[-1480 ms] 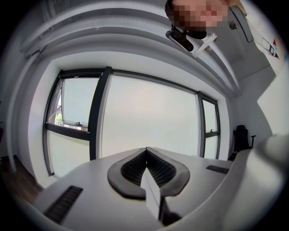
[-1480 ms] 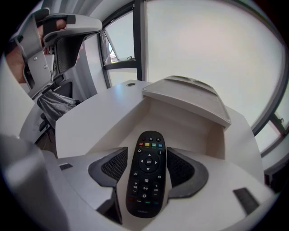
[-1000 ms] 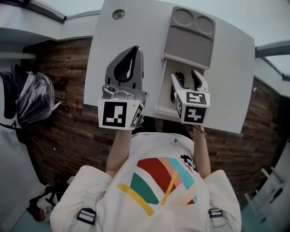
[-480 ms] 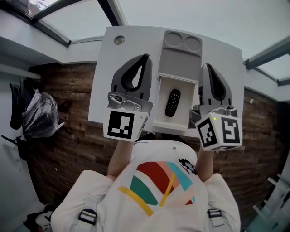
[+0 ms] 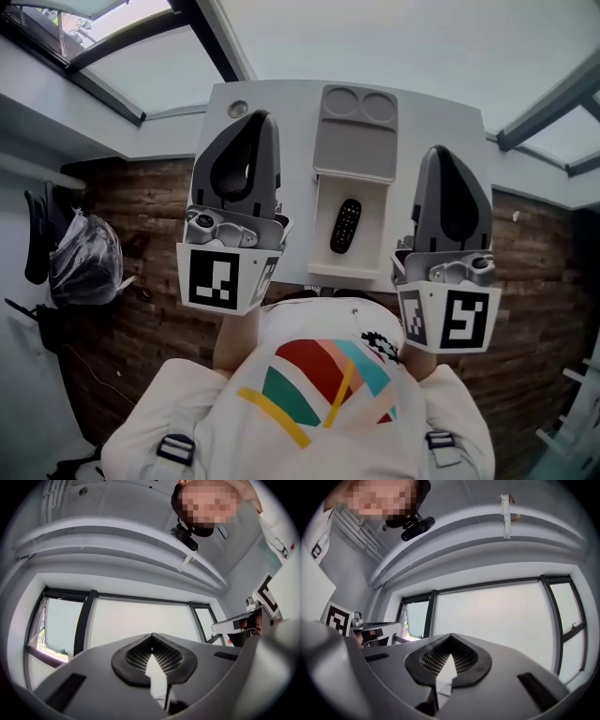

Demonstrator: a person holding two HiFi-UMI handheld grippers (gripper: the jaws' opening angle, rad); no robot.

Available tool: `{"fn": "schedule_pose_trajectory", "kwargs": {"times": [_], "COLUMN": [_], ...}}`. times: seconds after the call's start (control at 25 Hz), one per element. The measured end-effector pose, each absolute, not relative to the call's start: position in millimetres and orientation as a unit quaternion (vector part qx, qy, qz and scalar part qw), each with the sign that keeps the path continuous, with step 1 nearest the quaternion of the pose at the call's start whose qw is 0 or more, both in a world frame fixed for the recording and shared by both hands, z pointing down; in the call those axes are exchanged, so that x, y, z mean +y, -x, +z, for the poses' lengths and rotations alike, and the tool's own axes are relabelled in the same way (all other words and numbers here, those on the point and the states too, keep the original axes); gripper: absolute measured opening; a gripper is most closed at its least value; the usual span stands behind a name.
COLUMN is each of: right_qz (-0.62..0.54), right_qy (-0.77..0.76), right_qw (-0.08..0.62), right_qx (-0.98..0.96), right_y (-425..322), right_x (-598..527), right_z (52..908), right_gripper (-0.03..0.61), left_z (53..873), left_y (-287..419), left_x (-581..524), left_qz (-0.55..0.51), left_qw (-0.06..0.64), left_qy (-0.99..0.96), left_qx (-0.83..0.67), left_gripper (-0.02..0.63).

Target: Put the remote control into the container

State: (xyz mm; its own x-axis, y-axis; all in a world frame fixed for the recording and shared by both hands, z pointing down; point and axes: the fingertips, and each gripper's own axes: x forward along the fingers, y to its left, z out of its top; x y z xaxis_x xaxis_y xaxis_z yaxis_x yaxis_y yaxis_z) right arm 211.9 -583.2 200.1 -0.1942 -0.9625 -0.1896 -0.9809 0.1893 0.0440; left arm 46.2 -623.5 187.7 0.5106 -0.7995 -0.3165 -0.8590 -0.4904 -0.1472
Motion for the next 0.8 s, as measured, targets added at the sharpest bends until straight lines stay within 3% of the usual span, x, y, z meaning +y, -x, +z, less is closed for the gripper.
{"fn": "schedule_pose_trajectory", "kwargs": {"times": [0.8], "right_qz": [0.039], "right_qy": [0.612], "right_qw": [0.025], "right_qx": [0.79], "right_y": [-188], "right_x": [-595], "right_z": [233], "right_gripper": [0.0], "left_z": [187], "left_y": [-54], "left_x": [-615], "left_qz": [0.1], "left_qw": [0.146], "left_qy": [0.864], "left_qx": [0.471], "left_gripper": [0.008]}}
